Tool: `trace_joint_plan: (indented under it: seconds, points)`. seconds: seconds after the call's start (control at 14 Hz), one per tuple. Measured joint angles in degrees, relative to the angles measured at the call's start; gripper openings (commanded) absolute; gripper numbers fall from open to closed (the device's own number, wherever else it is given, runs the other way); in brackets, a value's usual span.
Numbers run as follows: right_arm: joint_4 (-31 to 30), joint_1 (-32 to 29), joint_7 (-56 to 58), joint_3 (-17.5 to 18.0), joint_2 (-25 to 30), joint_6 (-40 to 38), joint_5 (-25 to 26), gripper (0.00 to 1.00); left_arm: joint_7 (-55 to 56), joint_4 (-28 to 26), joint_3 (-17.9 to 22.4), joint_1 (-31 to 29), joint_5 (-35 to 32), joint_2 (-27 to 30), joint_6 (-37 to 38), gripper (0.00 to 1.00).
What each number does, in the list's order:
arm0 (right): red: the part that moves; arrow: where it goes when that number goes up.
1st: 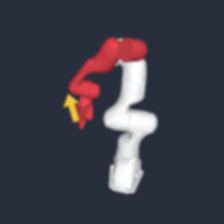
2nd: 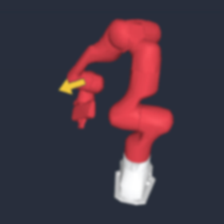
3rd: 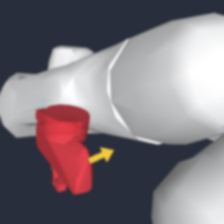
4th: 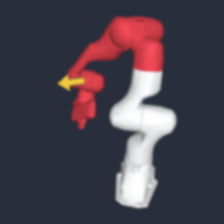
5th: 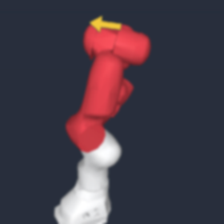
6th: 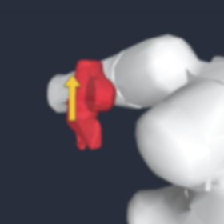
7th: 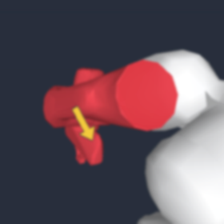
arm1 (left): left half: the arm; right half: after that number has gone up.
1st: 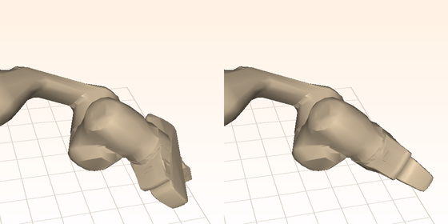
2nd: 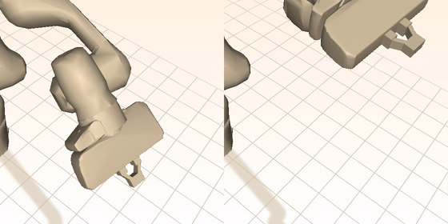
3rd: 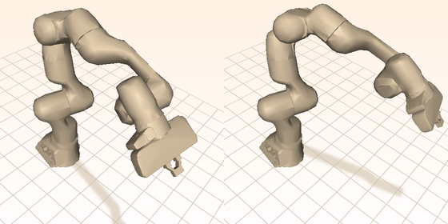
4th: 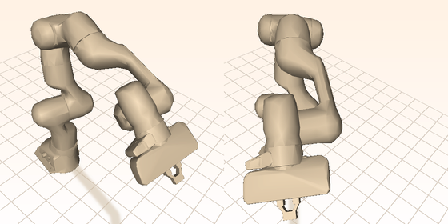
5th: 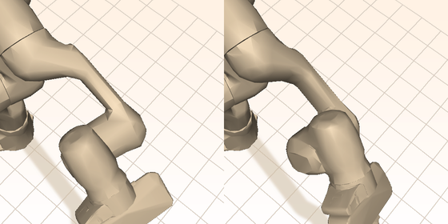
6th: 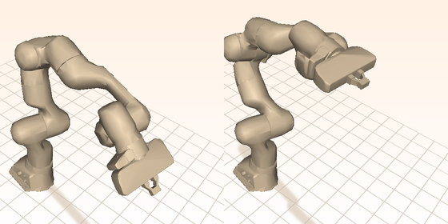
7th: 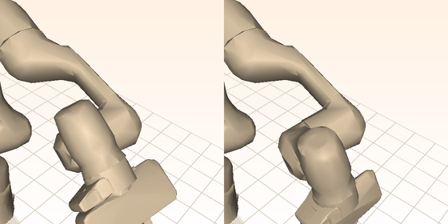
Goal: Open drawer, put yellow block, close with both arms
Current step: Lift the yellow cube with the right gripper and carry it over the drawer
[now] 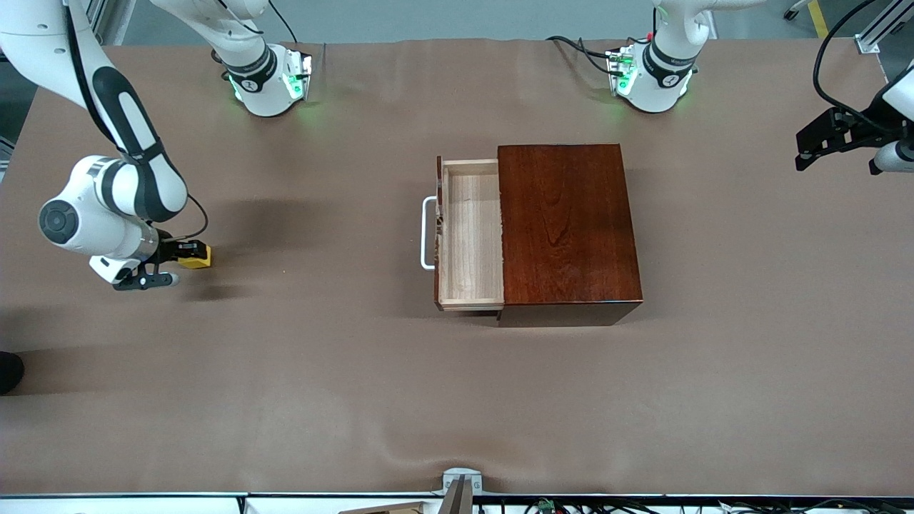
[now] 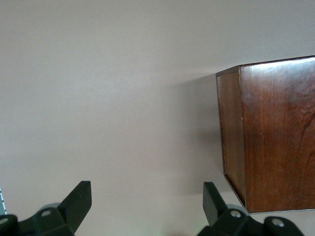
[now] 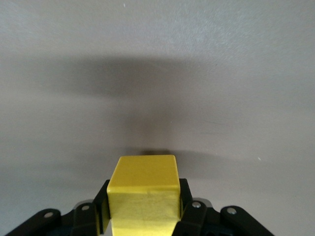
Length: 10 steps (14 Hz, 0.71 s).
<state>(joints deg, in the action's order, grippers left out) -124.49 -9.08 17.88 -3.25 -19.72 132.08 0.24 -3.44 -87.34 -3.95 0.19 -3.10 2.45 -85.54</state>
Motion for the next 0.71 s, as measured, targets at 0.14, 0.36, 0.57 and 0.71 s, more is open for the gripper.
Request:
trace_joint_plan:
  seconds: [0.14,0.36,0.57,0.71]
  points:
    - [4.6,0.0,-0.1,0.0,1.4,-8.5,-0.2,0.0,0.0,-0.1,0.0,0.0,0.0,0.0,0.0,1.0]
    - [12.1,0.0,-0.1,0.0,3.1,-19.3,-1.3,0.0,0.0,-0.3,0.0,0.0,0.0,0.0,0.0,1.0]
    - [17.3,-0.1,-0.2,-0.2,3.6,-26.4,-2.9,0.0,0.0,-0.5,0.0,0.0,0.0,0.0,0.5,1.0]
    - [20.9,-0.2,-0.3,-0.4,3.8,-31.2,-4.0,0.0,0.5,-0.5,-0.1,0.0,0.0,0.0,0.8,1.0]
